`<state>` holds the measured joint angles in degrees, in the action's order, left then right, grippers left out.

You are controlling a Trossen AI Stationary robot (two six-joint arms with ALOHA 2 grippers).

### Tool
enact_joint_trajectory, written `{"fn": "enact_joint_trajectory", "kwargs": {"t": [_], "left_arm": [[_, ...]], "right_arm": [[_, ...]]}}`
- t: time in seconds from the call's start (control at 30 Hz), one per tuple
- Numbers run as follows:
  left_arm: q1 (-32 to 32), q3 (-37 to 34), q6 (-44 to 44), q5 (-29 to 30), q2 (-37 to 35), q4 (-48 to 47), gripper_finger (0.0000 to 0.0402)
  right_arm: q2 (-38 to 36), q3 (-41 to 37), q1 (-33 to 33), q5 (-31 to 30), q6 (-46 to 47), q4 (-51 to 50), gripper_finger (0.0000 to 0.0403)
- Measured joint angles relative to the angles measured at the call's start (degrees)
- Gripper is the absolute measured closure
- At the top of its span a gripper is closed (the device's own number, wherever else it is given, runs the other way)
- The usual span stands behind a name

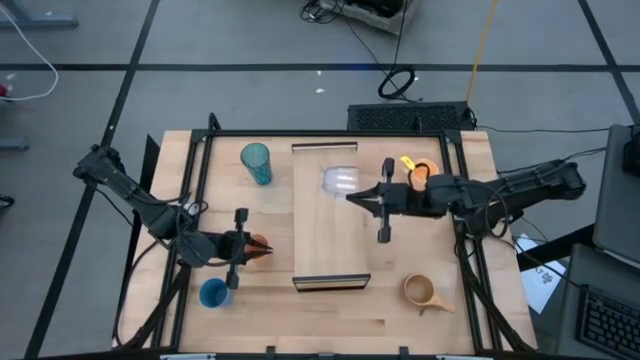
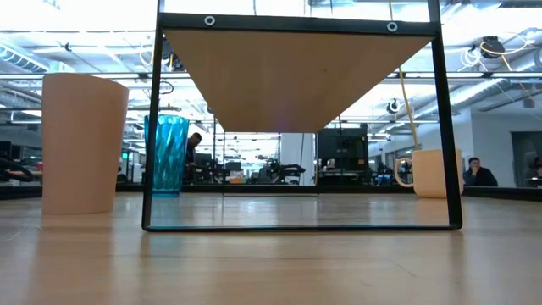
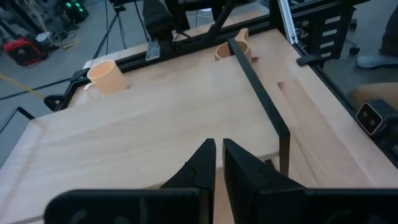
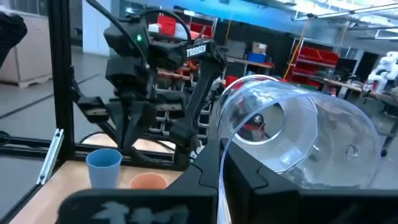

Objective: Stack small to large cups/mugs on shelf
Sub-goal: Put the transparent mug on the shelf

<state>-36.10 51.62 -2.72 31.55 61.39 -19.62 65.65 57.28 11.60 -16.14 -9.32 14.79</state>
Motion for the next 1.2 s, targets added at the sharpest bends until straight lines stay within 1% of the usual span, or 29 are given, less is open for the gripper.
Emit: {"fn": "enact_joint_trajectory", "kwargs": {"t": [0.13, 0.23, 0.3, 0.4, 0.67, 0.87, 0.97, 1.2], "left_arm": [[0.00, 0.00, 0.70, 0.02, 0.00, 0.19, 0.0369], [0.00, 0.00, 0.92, 0.11, 0.00, 0.22, 0.0369], [0.00, 0.00, 1.19, 0.63, 0.00, 0.20, 0.0369], [0.02, 0.00, 2.11, 1.27, 0.00, 0.20, 0.0369], [0.07, 0.00, 3.04, 1.51, 0.00, 0.20, 0.0369], [0.07, 0.00, 3.02, 1.51, 0.00, 0.11, 0.0369], [0.07, 0.00, 3.02, 1.51, 0.00, 0.07, 0.0369], [0.07, 0.00, 2.97, 1.51, 0.00, 0.07, 0.0369]], "right_arm": [[-2.25, -3.59, -0.02, 0.00, -0.29, 2.27, 0.0403], [-3.03, -4.76, 0.00, -0.04, -0.58, 2.59, 0.0403], [-3.39, -5.25, 0.00, -0.03, -2.63, 2.56, 0.0403], [-3.46, -5.29, 0.02, -0.05, -9.45, 2.71, 0.0403], [-3.41, -5.33, 0.06, -0.05, -32.92, 2.51, 0.0403], [-3.41, -5.33, 0.07, -0.05, -43.50, 2.52, 0.0403], [-3.41, -5.33, 0.09, -0.05, -45.22, 2.54, 0.0403], [-3.41, -5.33, 0.16, -0.42, -44.35, 2.51, 0.0403]]}}
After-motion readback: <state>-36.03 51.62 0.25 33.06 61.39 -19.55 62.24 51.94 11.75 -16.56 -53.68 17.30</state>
